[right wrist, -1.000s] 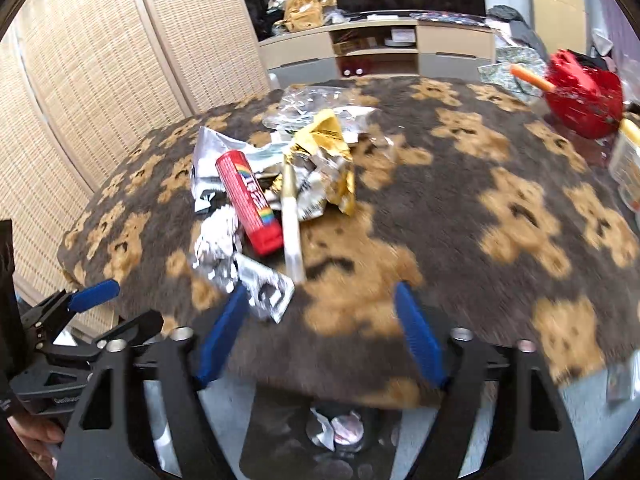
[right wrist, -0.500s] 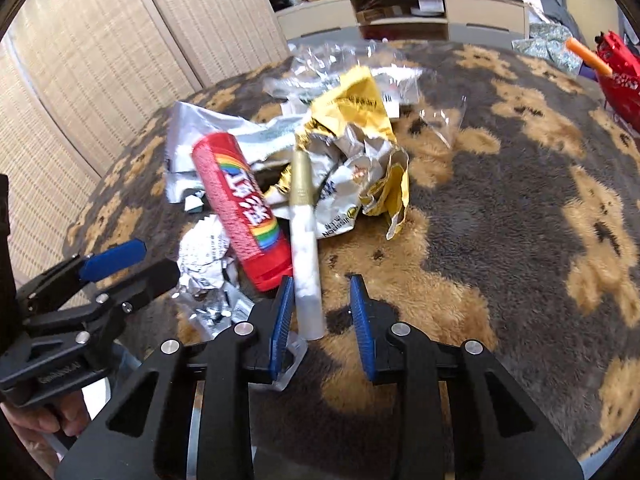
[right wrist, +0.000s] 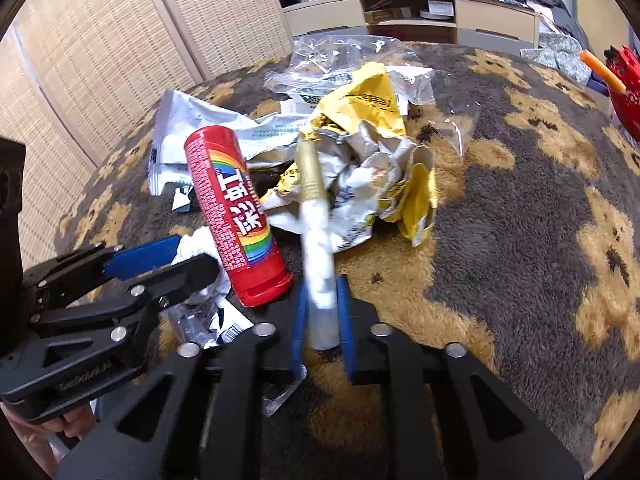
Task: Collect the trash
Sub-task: 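Grasp the white-and-gold marker with the right tool while the left tool grasps a white wrapper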
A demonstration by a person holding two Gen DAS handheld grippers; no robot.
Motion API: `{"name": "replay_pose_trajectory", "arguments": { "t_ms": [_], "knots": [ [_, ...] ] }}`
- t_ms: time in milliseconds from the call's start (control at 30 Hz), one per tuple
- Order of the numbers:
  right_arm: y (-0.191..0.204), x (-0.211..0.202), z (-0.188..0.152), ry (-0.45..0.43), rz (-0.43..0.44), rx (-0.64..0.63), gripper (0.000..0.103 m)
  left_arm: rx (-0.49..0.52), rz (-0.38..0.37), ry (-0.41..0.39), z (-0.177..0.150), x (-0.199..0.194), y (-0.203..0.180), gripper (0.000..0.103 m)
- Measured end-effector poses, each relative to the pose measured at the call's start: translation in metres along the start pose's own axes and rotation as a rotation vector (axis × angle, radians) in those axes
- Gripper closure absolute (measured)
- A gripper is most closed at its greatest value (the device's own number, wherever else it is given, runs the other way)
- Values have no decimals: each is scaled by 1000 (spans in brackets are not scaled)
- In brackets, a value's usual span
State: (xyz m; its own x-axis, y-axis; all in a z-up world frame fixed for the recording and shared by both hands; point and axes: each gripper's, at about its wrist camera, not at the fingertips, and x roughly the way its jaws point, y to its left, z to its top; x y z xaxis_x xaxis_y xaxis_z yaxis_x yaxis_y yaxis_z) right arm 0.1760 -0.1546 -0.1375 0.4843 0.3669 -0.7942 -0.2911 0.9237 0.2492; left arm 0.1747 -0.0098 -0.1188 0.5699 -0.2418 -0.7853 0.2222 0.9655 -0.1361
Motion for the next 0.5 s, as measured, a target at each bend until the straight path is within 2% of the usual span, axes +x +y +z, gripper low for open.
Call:
{"name": "replay_pose_trajectory", "arguments": {
  "t_ms": [200, 500],
  "knots": [
    [-2, -13, -1, -12, 10, 2, 88, -8, 1, -30, 0, -10, 1, 74],
    [-7, -50, -3, -69, -3, 18, 89, 0, 26, -116, 6, -53, -8, 77]
  ]
}}
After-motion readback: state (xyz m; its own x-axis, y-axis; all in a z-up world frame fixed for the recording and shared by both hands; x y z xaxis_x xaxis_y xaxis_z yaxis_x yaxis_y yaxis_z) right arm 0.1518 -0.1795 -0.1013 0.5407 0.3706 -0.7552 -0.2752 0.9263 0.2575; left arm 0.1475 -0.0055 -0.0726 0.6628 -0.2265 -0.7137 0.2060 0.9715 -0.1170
